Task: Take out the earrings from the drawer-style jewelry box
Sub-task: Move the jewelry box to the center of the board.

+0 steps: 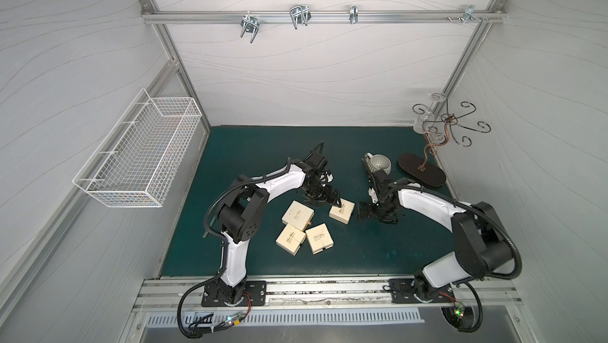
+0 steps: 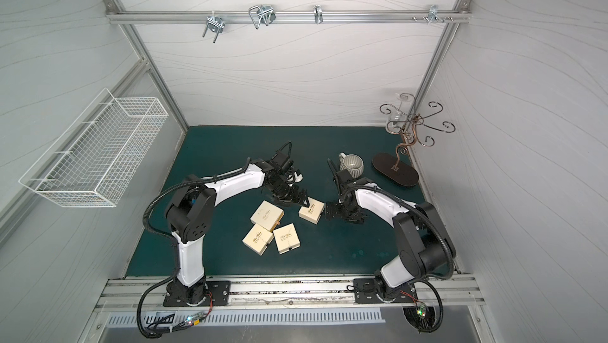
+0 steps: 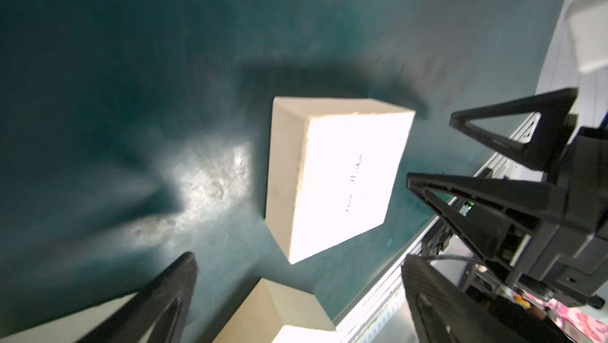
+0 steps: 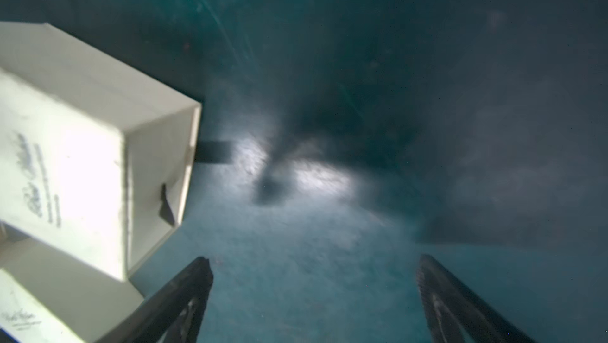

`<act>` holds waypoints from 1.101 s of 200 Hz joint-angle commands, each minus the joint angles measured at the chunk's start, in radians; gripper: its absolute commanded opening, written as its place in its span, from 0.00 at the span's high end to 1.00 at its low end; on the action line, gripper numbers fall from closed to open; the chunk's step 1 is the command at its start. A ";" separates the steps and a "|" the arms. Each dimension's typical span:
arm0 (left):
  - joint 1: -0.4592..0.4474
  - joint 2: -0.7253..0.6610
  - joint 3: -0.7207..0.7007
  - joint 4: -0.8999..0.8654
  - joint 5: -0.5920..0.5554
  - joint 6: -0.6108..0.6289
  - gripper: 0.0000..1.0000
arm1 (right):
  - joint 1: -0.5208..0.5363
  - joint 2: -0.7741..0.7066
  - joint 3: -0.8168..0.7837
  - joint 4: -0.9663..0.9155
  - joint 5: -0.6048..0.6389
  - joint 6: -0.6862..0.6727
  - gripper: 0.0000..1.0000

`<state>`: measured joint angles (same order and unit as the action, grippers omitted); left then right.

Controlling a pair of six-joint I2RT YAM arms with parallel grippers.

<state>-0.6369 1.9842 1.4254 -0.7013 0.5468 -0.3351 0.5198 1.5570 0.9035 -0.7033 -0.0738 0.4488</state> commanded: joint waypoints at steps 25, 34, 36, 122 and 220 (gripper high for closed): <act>-0.012 0.048 0.059 -0.024 0.176 0.068 0.01 | 0.067 0.125 0.110 0.044 -0.002 0.017 0.01; -0.009 0.056 0.058 -0.004 0.229 0.078 0.01 | 0.067 0.142 0.125 0.054 -0.016 0.022 0.01; -0.007 0.057 0.059 -0.002 0.236 0.080 0.01 | 0.068 0.145 0.130 0.057 -0.018 0.023 0.01; 0.050 0.172 0.233 -0.020 0.132 0.032 0.01 | 0.047 0.228 0.245 0.098 -0.060 0.055 0.01; 0.049 -0.165 -0.097 0.262 -0.216 -0.051 0.01 | -0.025 -0.090 -0.023 0.175 0.052 0.108 0.01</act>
<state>-0.5835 1.8812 1.3731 -0.5369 0.4427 -0.3450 0.4992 1.5517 0.9188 -0.5697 -0.0685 0.5350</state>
